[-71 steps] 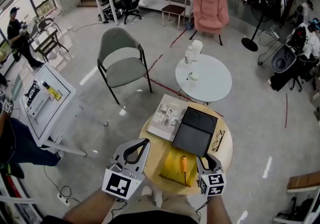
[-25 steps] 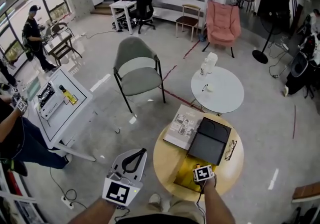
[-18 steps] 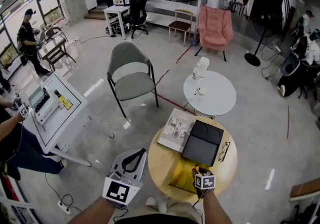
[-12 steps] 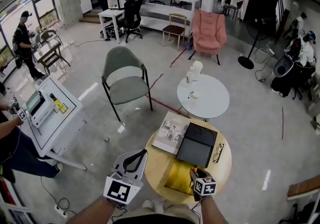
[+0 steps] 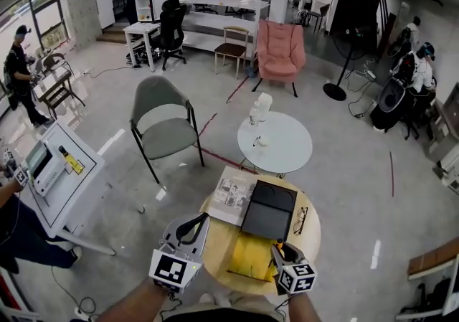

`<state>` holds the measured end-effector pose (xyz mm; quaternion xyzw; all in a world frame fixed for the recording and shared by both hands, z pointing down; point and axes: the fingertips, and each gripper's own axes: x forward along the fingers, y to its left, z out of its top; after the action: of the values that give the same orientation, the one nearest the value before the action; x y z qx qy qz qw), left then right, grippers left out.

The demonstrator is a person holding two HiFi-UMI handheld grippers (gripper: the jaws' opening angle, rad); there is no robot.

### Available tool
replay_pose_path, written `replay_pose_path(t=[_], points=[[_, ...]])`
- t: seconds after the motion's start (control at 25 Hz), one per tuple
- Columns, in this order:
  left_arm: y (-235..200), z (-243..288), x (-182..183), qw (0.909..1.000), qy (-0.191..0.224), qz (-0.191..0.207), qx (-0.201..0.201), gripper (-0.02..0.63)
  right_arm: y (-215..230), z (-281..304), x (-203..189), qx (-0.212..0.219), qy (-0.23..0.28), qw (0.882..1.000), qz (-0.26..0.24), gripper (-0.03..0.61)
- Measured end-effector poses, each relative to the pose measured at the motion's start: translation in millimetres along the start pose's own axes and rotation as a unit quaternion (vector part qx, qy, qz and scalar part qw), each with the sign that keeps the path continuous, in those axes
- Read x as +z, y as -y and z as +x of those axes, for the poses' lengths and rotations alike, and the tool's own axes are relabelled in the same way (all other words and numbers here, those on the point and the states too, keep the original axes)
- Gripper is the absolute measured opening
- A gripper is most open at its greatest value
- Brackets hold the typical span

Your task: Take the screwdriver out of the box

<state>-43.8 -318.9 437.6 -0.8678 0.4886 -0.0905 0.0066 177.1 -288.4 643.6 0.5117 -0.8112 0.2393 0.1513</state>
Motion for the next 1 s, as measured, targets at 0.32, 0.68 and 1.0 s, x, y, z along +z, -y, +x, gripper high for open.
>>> replay_pose_path(t=[0.32,0.68,1.0], points=[[9,7,13,0.9996,0.018,-0.006,-0.018,0.012,-16,-34,50,0.004,0.045,0.999,-0.003,0.124],[14,8,14,0.9991,0.018,-0.002,-0.038,0.012,-29,-64,93,0.015,0.085,0.996,0.011,0.124],[17,2,21,0.9987,0.024,0.000,-0.046,0.012,-49,-85,126,0.029,0.111,0.993,-0.017,0.124]])
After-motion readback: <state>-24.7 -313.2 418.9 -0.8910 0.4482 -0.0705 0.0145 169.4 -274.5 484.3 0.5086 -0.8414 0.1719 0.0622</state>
